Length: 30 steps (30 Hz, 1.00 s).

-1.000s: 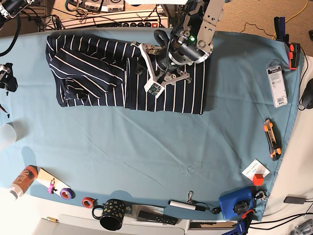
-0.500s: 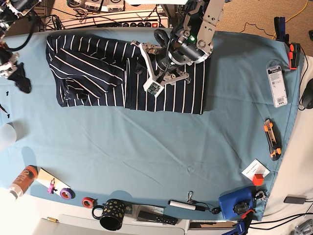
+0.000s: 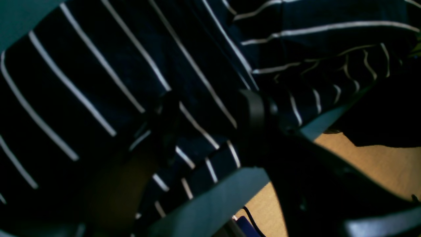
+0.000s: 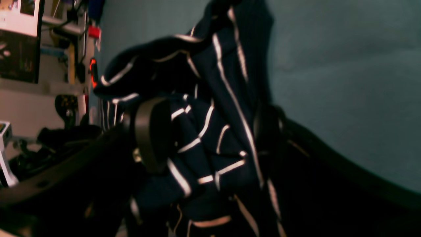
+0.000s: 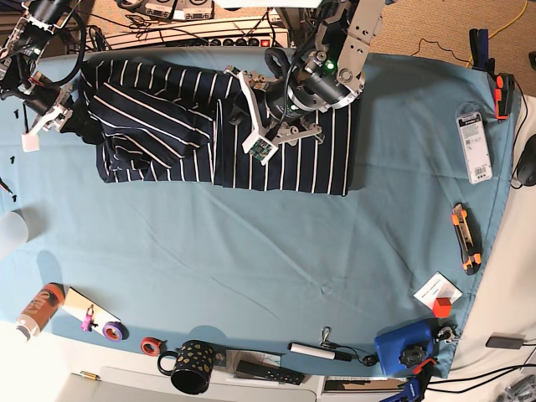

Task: Layout the t-shirt on the table in an organized manner, then fold the t-shirt properly
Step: 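Hold the folded end with the left gripper while the right gripper reaches the other end, then grasp the strip's other end with the right gripper and fold it toward the left gripper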

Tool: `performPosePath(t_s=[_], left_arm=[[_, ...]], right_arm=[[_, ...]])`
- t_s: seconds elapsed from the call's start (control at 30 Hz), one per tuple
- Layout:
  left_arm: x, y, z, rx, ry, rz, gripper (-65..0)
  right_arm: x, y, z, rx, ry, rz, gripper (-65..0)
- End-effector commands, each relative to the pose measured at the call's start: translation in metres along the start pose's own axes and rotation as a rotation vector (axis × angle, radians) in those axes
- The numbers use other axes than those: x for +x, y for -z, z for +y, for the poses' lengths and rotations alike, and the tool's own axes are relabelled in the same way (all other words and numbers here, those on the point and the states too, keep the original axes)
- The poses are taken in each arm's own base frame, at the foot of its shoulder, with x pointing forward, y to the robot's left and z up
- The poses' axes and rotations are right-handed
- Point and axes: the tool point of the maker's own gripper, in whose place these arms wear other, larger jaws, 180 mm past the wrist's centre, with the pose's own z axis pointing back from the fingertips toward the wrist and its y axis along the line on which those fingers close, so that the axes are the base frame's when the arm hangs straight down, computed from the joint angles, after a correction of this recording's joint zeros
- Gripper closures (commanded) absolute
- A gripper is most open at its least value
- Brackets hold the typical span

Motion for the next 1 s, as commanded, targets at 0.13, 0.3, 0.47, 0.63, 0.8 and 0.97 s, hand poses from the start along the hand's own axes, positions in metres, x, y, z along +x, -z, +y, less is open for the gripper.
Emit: performPosePath(t_s=[0.13,0.3,0.47,0.63,0.8,0.97], left_arm=[[0.019,-0.003,-0.005,-0.014,0.0,-0.078,-28.3],[0.02,-0.003,-0.005,-0.015,0.001,-0.081,-28.3],[0.055,-0.017,-0.011,-0.062,0.004,-0.187,-28.3],[0.11,-0.052,-0.011,-0.041,0.072,-0.384,-28.3],[0.125,-0.067,-0.009,-0.008,0.1,-0.455,-28.3],[0.126,-0.068,-0.009,-0.009,0.1,-0.461,-28.3]], right_arm=[[0.006,-0.002,-0.003,-0.031,-0.034,0.0,-39.0],[-0.001,0.002,-0.004,-0.037,-0.025,0.011,-39.0],[-0.007,0.003,-0.01,-0.072,-0.034,0.042,-39.0],[-0.014,0.002,-0.018,-0.117,-0.043,0.08,-39.0],[-0.022,0.008,-0.018,-0.117,-0.048,0.117,-39.0],[-0.055,0.032,-0.009,-0.091,-0.082,0.273,-39.0]])
